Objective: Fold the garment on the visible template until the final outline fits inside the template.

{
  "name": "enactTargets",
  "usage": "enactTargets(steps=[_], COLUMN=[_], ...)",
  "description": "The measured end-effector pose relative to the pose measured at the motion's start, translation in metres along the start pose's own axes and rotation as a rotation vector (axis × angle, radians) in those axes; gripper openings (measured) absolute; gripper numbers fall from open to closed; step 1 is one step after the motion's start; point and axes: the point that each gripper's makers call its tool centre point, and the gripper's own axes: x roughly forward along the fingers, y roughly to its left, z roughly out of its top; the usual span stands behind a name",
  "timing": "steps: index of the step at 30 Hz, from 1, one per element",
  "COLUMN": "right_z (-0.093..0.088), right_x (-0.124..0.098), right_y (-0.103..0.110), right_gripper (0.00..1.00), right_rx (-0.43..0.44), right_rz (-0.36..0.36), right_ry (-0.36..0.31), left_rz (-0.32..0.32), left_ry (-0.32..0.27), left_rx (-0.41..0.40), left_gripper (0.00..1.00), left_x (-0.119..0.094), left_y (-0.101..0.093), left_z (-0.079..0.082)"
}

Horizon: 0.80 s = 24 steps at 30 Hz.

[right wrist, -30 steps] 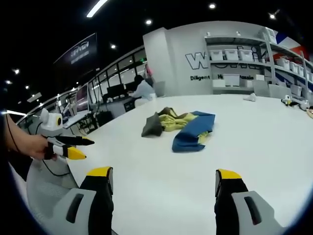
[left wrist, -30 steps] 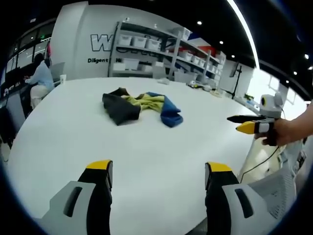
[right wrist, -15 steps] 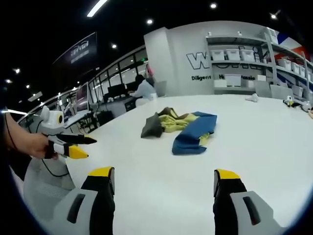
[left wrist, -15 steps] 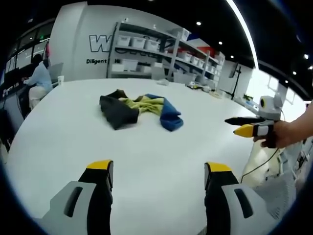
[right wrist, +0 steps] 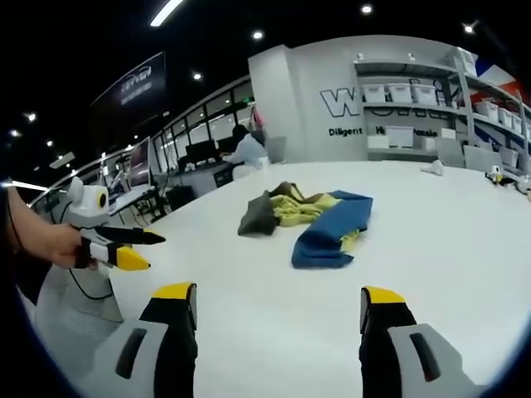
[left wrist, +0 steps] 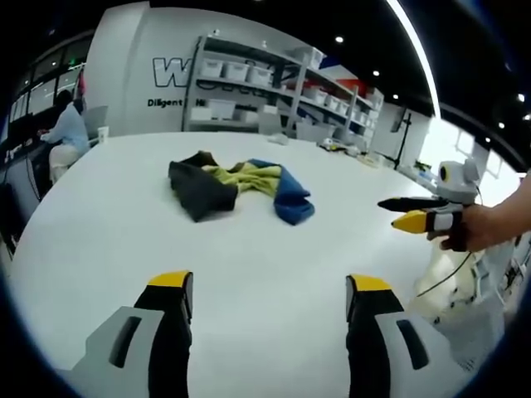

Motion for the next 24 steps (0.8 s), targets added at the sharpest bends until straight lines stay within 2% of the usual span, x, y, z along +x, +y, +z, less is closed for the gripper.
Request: enactTargets(steps=[6, 13, 20, 24], right_z=[0.003, 0.006, 0.002, 0.000], right_x=[0.013, 0.034, 0.063, 0.080], right_y=[-0.005, -0.008, -0.013, -0.019], right_gripper=[0.74, 0.69, 0.59, 0.58], right_rx=[-0.006, -0.017, -0.026, -0.030], right_rz=[-0.001, 0.004, 0.019, 0.008], right_ry=[0.004, 0.015, 0.050, 0.067], left_rz=[-0.011, -0.032, -0.054, -0.062], left_ry=[0.013, 0.021, 0.038, 0.055], left_rx=[0.006, 0.016, 0.052, 0.083], left_gripper=[0.70, 0.65, 0.58, 0.57], left_x=[0.010, 0.033, 0.063, 0.083], left_y=[0.002, 0.009, 0.018, 0.024], left_z=[0.003, 0.012, 0.020, 0.022])
